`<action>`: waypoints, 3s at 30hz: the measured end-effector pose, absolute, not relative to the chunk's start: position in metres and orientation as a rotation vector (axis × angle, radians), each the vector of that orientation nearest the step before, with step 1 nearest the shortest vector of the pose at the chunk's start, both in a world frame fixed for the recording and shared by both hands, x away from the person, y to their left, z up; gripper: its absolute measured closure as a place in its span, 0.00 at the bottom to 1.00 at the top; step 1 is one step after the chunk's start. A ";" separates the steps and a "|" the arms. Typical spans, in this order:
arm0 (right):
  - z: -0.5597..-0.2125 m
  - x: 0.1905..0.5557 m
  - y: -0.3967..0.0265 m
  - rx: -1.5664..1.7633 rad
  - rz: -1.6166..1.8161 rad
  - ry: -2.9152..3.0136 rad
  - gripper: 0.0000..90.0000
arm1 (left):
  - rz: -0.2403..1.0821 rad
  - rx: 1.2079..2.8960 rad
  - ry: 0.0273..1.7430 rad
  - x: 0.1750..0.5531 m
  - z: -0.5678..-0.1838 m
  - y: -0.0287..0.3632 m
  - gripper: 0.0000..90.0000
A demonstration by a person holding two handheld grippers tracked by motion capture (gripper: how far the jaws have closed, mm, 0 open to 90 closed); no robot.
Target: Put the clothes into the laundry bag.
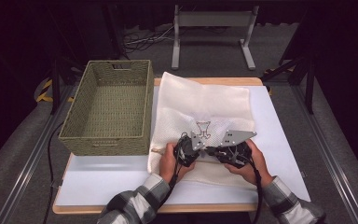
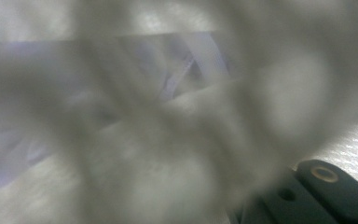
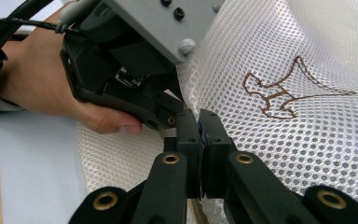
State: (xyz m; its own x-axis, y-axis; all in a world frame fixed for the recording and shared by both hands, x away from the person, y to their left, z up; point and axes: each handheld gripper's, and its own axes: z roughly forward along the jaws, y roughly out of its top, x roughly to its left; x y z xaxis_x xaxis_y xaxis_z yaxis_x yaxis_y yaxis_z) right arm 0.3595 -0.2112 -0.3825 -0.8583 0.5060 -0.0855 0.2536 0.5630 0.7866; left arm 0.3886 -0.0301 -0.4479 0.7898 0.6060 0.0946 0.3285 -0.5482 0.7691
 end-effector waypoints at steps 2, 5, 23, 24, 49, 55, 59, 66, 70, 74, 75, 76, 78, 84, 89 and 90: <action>-0.382 0.360 -0.212 0.631 1.190 2.497 0.98 | 0.430 2.184 0.659 0.386 -0.447 -0.027 1.00; -0.382 0.361 -0.213 0.633 1.195 2.493 0.98 | 0.392 2.167 0.611 0.380 -0.444 -0.023 1.00; -0.383 0.361 -0.212 0.625 1.185 2.501 0.98 | 0.236 2.119 0.502 0.364 -0.443 -0.011 0.87; -0.383 0.361 -0.212 0.626 1.186 2.501 0.98 | 0.228 2.119 0.503 0.366 -0.443 -0.015 0.86; -0.388 0.359 -0.212 0.631 1.160 2.532 0.98 | 0.518 2.212 0.740 0.398 -0.449 -0.047 1.00; -0.387 0.359 -0.214 0.641 1.162 2.508 0.98 | 0.353 2.148 0.605 0.390 -0.442 -0.035 1.00; -0.385 0.359 -0.215 0.641 1.169 2.500 0.98 | 0.277 2.141 0.536 0.378 -0.438 -0.026 1.00; -0.384 0.359 -0.214 0.638 1.166 2.504 0.98 | 0.166 2.129 0.433 0.366 -0.442 -0.026 0.92; -0.384 0.359 -0.214 0.638 1.164 2.505 0.98 | 0.153 2.153 0.421 0.367 -0.446 -0.038 0.86; -0.385 0.360 -0.214 0.635 1.166 2.508 0.98 | 0.176 2.171 0.447 0.374 -0.448 -0.046 0.99; -0.385 0.360 -0.215 0.634 1.166 2.508 0.98 | 0.188 2.176 0.469 0.375 -0.448 -0.048 1.00; -0.385 0.360 -0.215 0.635 1.166 2.508 0.98 | 0.202 2.179 0.482 0.377 -0.448 -0.048 1.00; -0.385 0.360 -0.215 0.637 1.163 2.508 0.98 | 0.219 2.192 0.492 0.380 -0.449 -0.051 1.00; -0.386 0.360 -0.215 0.644 1.160 2.513 0.98 | 0.271 2.215 0.509 0.387 -0.448 -0.052 1.00; -0.386 0.360 -0.214 0.640 1.159 2.509 0.98 | 0.299 2.213 0.549 0.392 -0.448 -0.053 1.00; -0.385 0.360 -0.214 0.641 1.158 2.507 0.98 | 0.290 2.211 0.549 0.391 -0.448 -0.052 1.00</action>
State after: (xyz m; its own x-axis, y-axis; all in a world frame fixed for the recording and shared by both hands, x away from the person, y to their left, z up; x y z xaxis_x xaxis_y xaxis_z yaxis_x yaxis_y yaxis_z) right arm 0.3599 -0.2143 -0.3853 -0.8534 0.5140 -0.0863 0.2677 0.5744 0.7736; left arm 0.3905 -0.0521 -0.4480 0.8783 0.4776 0.0233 0.2887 -0.5684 0.7704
